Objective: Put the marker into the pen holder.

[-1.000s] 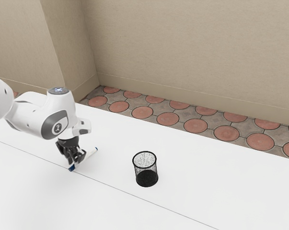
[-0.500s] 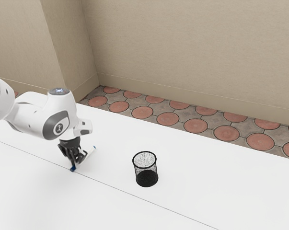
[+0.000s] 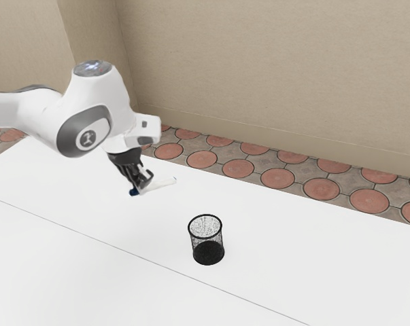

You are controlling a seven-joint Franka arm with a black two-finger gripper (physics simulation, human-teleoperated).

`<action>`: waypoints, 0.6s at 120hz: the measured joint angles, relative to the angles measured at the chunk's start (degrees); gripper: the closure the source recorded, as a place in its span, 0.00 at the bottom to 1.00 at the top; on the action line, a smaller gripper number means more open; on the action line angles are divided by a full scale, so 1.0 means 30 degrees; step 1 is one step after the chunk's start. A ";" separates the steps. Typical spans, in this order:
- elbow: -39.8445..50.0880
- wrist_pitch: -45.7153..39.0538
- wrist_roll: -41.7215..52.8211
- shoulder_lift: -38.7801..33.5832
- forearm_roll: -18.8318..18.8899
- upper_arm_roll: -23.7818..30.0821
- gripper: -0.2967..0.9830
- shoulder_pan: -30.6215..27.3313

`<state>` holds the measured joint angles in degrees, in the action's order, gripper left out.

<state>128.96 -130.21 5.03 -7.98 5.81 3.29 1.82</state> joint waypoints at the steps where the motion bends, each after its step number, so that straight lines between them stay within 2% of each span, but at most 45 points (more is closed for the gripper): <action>1: 0.0000 0.0168 -0.0038 -0.0213 -0.0036 0.0053 0.83 0.0288; 11: -0.0017 0.1618 -0.0386 -0.1196 -0.0504 0.1283 0.83 0.1889; 21: -0.0648 0.2591 -0.0663 -0.0415 -0.0881 0.1868 0.83 0.2426; 45: -0.1907 0.3854 -0.1138 0.2261 -0.1255 0.2014 0.83 0.2410; 72: -0.5136 0.4986 -0.1406 0.5259 -0.1376 0.1896 0.80 0.2241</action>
<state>113.55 -115.25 0.81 7.80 1.68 8.98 8.54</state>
